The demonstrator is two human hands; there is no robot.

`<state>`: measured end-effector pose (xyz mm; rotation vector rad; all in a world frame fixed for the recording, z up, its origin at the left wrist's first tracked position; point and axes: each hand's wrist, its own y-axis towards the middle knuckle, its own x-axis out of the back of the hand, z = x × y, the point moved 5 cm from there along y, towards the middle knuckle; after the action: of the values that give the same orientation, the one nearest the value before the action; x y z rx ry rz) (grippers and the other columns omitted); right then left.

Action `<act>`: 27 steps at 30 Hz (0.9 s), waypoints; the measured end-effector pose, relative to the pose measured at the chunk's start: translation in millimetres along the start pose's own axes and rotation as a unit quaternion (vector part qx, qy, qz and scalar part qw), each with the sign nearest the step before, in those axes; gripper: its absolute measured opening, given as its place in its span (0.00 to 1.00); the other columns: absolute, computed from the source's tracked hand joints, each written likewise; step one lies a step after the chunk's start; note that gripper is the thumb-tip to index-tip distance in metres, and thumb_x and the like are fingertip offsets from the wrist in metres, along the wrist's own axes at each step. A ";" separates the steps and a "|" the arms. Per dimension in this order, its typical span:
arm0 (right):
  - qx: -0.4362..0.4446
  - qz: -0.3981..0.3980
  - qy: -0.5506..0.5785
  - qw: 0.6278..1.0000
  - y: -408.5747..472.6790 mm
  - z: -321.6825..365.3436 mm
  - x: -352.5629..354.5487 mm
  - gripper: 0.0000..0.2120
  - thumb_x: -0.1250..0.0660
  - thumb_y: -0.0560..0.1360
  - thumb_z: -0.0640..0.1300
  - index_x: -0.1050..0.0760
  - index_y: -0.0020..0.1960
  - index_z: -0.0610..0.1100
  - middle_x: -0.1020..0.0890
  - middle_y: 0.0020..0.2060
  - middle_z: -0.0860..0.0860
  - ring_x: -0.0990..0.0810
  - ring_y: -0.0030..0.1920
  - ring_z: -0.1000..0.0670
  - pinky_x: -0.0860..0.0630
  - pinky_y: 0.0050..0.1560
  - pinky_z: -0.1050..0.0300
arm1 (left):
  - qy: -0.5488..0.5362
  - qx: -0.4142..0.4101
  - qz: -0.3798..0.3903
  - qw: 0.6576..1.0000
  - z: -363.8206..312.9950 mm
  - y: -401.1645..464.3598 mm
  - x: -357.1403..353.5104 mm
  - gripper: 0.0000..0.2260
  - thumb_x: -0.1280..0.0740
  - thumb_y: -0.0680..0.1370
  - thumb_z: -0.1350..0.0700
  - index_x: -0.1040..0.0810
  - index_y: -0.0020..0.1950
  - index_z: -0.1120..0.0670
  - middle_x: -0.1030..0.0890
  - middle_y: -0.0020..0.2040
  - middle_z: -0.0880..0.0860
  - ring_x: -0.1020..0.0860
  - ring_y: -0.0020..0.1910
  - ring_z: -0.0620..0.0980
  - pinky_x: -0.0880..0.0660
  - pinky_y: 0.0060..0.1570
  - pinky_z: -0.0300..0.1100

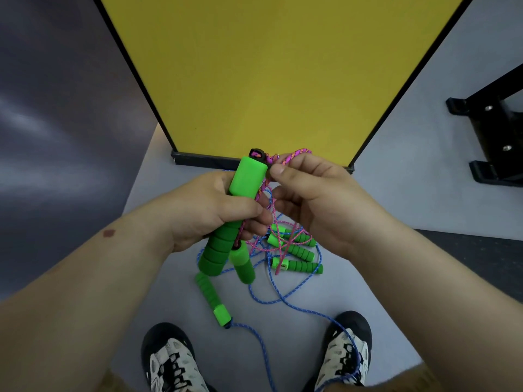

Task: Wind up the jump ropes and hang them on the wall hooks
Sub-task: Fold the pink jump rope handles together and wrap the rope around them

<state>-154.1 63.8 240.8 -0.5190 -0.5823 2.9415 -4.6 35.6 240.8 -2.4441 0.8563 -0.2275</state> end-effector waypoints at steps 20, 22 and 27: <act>0.073 -0.047 0.110 0.990 2.8 17.2 5.3 0.04 0.44 0.85 0.40 0.34 0.51 0.43 0.18 0.37 0.44 0.15 0.36 0.46 0.17 0.37 0.55 | 0.015 -0.018 0.001 1.000 2.7 4.3 12.6 0.15 0.29 0.64 0.61 0.19 0.49 0.56 0.16 0.40 0.56 0.18 0.49 0.65 0.23 0.41 0.43; 0.072 -0.054 0.138 0.986 3.6 16.1 6.9 0.06 0.45 0.86 0.41 0.34 0.50 0.44 0.17 0.38 0.44 0.15 0.37 0.46 0.16 0.39 0.55 | -0.012 -0.021 0.009 1.000 3.7 4.6 13.3 0.14 0.31 0.64 0.63 0.17 0.49 0.55 0.17 0.41 0.55 0.18 0.49 0.63 0.22 0.45 0.48; 0.076 -0.081 0.209 0.972 7.5 24.3 17.1 0.05 0.44 0.86 0.41 0.35 0.50 0.45 0.17 0.40 0.43 0.13 0.41 0.45 0.16 0.44 0.53 | -0.035 -0.002 0.022 0.999 10.1 3.6 14.7 0.20 0.34 0.64 0.63 0.20 0.56 0.56 0.15 0.56 0.59 0.18 0.51 0.56 0.19 0.50 0.51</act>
<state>-178.8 51.1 253.7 -0.9848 -0.3276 2.5816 8.3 28.5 230.1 -2.4196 0.8786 -0.1233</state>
